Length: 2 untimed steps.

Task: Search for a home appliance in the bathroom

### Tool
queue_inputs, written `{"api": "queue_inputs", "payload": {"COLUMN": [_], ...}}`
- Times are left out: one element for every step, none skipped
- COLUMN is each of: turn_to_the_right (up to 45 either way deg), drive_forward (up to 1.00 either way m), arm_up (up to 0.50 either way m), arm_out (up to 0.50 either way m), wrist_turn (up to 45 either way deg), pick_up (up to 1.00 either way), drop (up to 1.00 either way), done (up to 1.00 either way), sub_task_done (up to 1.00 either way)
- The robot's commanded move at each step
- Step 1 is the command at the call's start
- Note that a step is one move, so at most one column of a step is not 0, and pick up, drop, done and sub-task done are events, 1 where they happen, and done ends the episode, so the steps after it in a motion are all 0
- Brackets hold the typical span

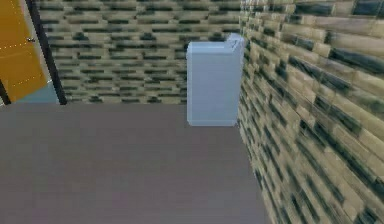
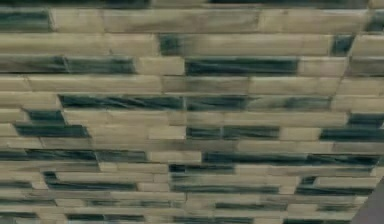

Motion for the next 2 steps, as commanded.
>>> {"api": "queue_inputs", "payload": {"turn_to_the_right": [0.0,3.0], "drive_forward": [1.00,0.00], "arm_up": [0.00,0.00], "arm_out": [0.00,0.00], "wrist_turn": [0.0,0.0], "pick_up": [0.00,0.00], "drop": [0.00,0.00], "done": [0.00,0.00], "sub_task_done": [0.00,0.00]}}
